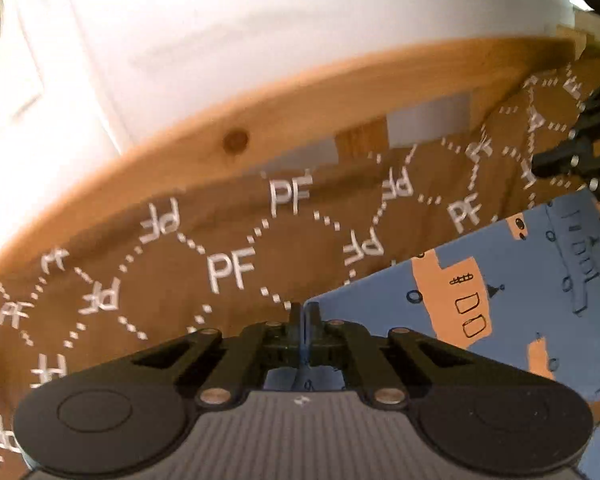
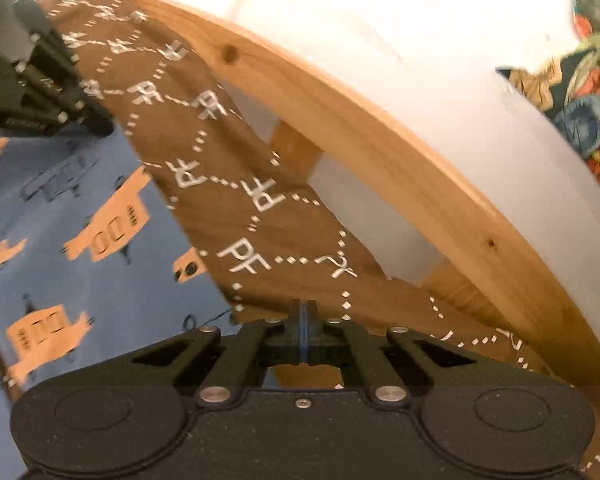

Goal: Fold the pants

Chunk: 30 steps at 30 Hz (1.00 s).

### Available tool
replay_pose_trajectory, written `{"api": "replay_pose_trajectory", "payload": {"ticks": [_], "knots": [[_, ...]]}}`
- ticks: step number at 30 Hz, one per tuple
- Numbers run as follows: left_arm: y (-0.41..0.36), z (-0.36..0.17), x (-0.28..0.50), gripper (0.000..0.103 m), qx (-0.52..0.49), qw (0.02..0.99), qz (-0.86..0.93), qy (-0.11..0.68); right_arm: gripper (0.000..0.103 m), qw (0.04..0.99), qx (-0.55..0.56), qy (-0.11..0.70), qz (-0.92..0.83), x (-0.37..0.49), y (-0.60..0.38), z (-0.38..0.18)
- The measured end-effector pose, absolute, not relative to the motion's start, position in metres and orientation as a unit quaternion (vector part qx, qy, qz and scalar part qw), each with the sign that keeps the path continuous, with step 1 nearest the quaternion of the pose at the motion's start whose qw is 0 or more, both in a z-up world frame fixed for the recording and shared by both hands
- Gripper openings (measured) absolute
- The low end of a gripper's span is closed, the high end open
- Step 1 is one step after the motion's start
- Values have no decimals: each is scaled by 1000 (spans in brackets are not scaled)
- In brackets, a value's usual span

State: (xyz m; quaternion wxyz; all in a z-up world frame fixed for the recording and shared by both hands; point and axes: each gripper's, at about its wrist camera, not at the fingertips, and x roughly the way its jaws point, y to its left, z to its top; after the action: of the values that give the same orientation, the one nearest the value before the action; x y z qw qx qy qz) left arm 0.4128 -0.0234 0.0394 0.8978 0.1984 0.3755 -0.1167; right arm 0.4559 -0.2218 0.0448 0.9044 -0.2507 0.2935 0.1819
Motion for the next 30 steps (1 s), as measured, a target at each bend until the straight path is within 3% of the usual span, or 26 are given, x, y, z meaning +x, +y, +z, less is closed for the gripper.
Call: {"api": "replay_pose_trajectory", "payload": {"ticks": [3,5,6,7,10,13,20,23,26,27,28,29,30], "knots": [[-20,26,417,10,196,890,-127,392,0,900,-243,307,191,463,-224,36],[-10,31,415,33,181,891,-135,393,22,901,-231,305,204,462,-228,35],[-4,33,413,57,176,893,-140,389,28,902,-226,302,211,462,-231,36],[6,38,409,71,171,897,-146,380,38,903,-220,298,216,462,-233,38],[33,56,403,74,162,902,-162,365,58,910,-188,290,230,461,-237,46],[64,70,403,74,148,895,-170,385,64,907,-156,293,260,464,-233,52],[98,61,399,73,129,858,-197,456,65,866,-186,341,315,474,-196,44],[101,52,400,68,122,848,-197,477,64,857,-193,362,312,476,-192,39],[102,44,404,56,105,837,-199,499,55,855,-179,377,307,478,-196,33],[102,43,406,46,95,834,-204,505,51,855,-175,381,305,480,-197,32],[102,41,408,26,87,830,-206,510,40,854,-174,384,305,480,-198,30],[101,40,409,14,81,828,-207,515,26,853,-175,387,305,481,-198,29],[100,39,407,5,82,828,-202,517,21,851,-178,387,306,480,-198,28]]}}
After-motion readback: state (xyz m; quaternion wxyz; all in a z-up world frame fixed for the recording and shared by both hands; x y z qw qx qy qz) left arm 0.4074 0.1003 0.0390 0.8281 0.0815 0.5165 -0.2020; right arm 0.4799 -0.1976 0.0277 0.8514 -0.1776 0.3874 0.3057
